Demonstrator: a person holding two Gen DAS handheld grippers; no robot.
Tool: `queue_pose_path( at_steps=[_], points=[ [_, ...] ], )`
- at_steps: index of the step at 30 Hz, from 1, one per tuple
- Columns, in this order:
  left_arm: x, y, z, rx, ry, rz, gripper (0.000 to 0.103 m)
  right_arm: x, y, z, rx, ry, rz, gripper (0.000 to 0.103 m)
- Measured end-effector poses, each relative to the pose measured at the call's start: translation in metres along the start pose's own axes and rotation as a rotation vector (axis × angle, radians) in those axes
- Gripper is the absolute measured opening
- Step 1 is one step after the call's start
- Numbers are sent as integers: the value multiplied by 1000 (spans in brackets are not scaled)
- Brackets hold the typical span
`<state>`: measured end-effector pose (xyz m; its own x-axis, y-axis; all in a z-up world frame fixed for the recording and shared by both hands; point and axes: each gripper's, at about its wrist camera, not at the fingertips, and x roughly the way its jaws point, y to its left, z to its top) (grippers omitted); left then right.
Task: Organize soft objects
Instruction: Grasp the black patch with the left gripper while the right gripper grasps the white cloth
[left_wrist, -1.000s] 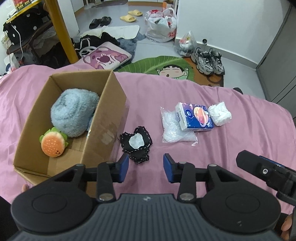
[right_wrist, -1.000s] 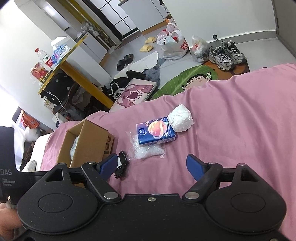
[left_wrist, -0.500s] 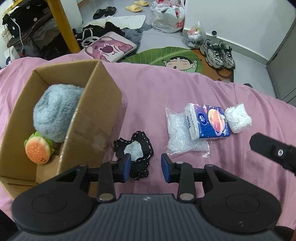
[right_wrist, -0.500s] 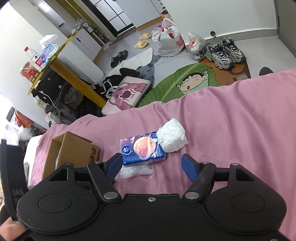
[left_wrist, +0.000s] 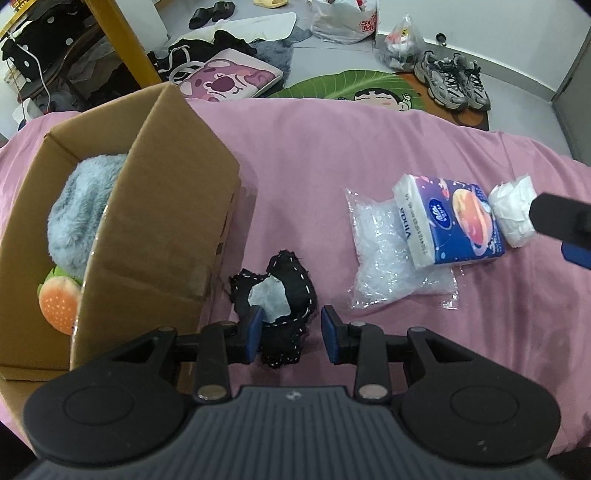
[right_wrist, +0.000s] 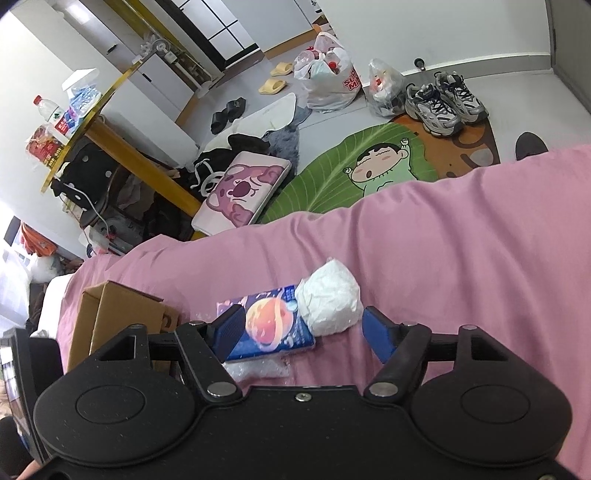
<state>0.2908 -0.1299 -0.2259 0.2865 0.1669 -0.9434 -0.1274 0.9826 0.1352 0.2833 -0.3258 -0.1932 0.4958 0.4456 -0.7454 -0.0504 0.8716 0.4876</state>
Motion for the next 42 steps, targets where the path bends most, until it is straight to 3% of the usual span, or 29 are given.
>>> queue_pose_path(
  at_steps=[3,6,10,14,16,21,24,26,29,35,36,37,42],
  points=[
    [1,2,-1,-5,-6,12,24,4,0,2,0,-6,-9,69],
    [1,4,-2,-11,-10,14,21,13,1,4,2,1,-18,61],
    [-3,6,-4,-15,-21,9,18,24,-5,2,16,27,-43,31],
    [-8,12,-4,-31,-27,-10,15,19,-3,-4,6,19,-55,25],
    [-13,15,-5,-33,-38,-18,10,16,-3,-6,12,27,-59,1],
    [-24,22,-6,-52,-57,-54,3,7,-4,-9,40,27,-60,2],
    [-31,26,-10,-67,-67,-77,2,8,-3,-5,58,17,-65,17],
    [-35,28,-12,-70,-78,-90,2,9,-3,-3,61,-3,-78,39],
    [-42,32,-14,-80,-92,-112,2,13,-1,1,53,-11,-77,49],
    [-57,42,-12,-107,-113,-149,2,29,1,7,38,7,-98,50],
    [-59,43,-11,-106,-116,-150,2,31,1,6,31,7,-101,49],
    [-61,44,-11,-106,-121,-152,2,32,1,5,24,14,-106,39],
    [-67,46,-6,-108,-141,-161,2,25,3,0,23,24,-116,35]
  ],
)
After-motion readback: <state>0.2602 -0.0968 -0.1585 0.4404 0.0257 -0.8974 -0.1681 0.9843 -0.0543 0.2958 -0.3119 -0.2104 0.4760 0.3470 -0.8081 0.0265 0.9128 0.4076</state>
